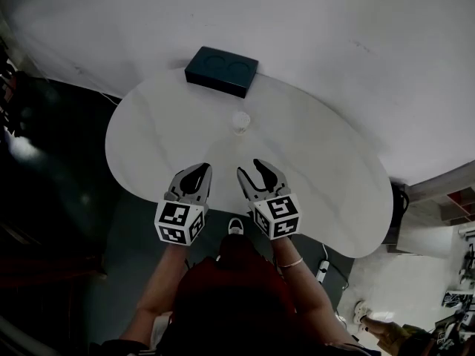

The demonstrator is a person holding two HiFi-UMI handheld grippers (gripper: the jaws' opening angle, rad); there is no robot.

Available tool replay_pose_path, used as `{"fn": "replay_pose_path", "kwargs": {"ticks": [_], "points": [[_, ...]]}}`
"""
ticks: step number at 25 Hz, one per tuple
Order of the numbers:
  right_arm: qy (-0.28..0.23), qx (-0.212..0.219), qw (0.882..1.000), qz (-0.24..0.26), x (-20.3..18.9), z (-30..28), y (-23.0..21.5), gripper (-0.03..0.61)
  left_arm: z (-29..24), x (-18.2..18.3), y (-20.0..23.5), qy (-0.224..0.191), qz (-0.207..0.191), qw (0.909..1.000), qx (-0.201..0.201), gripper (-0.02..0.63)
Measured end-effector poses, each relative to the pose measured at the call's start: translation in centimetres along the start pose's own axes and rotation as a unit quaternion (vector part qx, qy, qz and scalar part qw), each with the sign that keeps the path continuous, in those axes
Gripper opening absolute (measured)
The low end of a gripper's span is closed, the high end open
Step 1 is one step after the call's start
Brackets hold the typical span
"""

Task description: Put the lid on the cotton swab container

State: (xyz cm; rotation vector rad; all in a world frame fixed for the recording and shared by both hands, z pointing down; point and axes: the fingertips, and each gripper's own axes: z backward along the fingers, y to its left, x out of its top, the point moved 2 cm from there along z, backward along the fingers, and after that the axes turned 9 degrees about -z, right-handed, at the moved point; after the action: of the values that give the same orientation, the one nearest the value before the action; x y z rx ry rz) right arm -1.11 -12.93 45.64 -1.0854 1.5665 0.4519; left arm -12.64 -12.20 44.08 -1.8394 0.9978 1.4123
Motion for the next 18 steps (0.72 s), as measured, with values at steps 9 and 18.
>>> {"fn": "replay_pose_path", "kwargs": {"ticks": [9,18], "points": [[0.017,0.000,0.999,0.035,1.7,-4.4,-3.9,0.204,-4.9,0.8,1.2,0.009,-0.004,1.0000,-0.001,0.026],[0.047,0.003,0.997,0.061,1.5,-8.2,-6.9,0.224,-9.6,1.4,2.0,0.022,-0.004,0.9997,-0.006,0.027]]}}
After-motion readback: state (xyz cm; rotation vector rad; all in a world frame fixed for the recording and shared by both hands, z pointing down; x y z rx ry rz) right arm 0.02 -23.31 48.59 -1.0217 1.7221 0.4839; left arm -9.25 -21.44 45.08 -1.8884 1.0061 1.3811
